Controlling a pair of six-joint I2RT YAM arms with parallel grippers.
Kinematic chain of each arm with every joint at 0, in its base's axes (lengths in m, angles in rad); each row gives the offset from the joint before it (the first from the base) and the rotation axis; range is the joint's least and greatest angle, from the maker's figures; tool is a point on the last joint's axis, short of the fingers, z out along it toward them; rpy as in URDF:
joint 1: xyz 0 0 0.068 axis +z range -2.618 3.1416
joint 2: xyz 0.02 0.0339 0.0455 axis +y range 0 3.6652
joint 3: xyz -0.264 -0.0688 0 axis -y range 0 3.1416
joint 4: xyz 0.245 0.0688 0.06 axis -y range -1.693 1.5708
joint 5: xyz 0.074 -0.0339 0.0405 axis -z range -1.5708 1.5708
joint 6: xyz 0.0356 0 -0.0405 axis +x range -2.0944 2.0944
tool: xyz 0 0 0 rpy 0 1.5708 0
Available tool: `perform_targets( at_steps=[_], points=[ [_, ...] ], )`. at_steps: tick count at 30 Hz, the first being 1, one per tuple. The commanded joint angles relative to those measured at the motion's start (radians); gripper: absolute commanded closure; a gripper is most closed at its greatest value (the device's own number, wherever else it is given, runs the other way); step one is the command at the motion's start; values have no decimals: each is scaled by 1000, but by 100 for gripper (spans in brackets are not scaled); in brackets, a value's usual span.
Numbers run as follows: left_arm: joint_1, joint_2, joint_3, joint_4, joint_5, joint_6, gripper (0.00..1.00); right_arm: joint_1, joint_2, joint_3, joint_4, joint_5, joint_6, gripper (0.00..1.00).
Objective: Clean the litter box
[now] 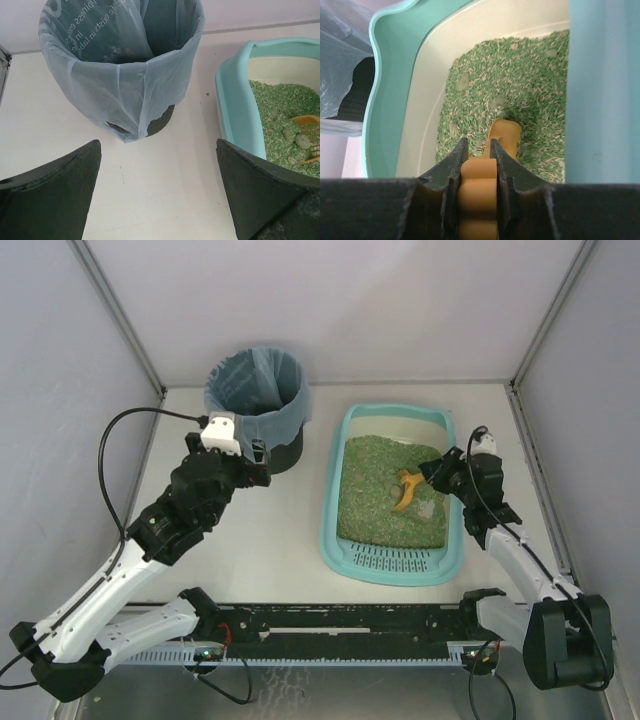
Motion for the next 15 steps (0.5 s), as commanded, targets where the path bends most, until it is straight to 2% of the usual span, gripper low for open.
perform_targets(
  at_steps=[1, 9, 15],
  points=[
    [8, -7, -20, 37, 10, -21, 0, 64, 67, -46, 40, -166, 113, 100],
    [9, -4, -20, 37, 14, -28, 0, 124, 116, -49, 85, -150, 143, 100],
    [12, -11, -26, 41, 5, -31, 0, 112, 60, -61, 90, -150, 176, 100]
  ],
)
